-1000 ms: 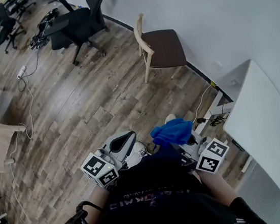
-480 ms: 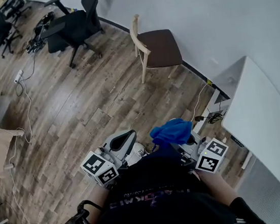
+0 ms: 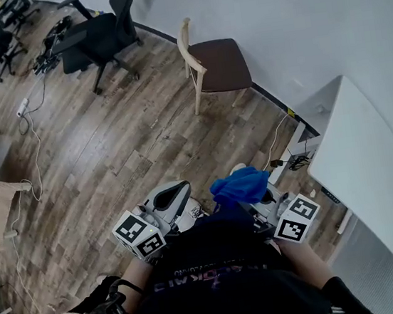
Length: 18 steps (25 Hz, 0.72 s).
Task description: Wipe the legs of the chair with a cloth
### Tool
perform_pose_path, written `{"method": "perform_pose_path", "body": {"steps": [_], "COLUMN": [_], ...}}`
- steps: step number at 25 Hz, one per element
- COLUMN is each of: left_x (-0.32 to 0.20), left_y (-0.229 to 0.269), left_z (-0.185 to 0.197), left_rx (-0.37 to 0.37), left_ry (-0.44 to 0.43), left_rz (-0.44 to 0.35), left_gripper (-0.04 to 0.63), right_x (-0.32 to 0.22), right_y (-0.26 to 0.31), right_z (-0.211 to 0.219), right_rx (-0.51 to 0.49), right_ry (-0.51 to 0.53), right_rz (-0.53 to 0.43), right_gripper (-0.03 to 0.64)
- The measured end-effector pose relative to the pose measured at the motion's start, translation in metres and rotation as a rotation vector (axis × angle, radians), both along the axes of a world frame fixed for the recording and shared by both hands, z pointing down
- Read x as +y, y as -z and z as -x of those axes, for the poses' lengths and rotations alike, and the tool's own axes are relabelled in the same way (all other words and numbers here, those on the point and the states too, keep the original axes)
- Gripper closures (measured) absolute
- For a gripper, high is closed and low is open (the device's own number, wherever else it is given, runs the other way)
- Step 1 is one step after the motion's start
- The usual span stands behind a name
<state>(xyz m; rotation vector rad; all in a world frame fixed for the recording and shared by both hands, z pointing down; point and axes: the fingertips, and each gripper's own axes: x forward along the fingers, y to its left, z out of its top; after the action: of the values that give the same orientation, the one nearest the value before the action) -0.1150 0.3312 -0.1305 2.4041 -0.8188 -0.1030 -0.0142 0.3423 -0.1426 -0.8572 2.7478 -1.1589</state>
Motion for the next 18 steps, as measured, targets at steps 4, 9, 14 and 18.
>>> {"method": "perform_pose_path", "body": {"steps": [4, 9, 14, 18], "left_x": [0.0022, 0.0034, 0.0041, 0.0065], "left_y": [-0.0002, -0.0018, 0.0019, -0.0007], "left_z": [-0.0014, -0.003, -0.0016, -0.0051], "left_rx": [-0.006, -0.013, -0.014, -0.016], "left_ry": [-0.003, -0.01, -0.006, -0.007], "left_rz": [-0.005, -0.001, -0.001, -0.003], "left_gripper": [0.598, 0.598, 0.598, 0.598], "right_x": [0.0024, 0.0023, 0.0027, 0.0053], "right_y": [-0.0013, -0.0039, -0.0009, -0.0032], "right_z": [-0.0009, -0.0008, 0.0005, -0.0032], "right_rx": [-0.005, -0.01, -0.013, -0.013], "right_ry": [0.002, 0.001, 0.006, 0.005], "right_rz": [0.002, 0.005, 0.008, 0.004], "right_gripper": [0.552, 0.552, 0.552, 0.552]}}
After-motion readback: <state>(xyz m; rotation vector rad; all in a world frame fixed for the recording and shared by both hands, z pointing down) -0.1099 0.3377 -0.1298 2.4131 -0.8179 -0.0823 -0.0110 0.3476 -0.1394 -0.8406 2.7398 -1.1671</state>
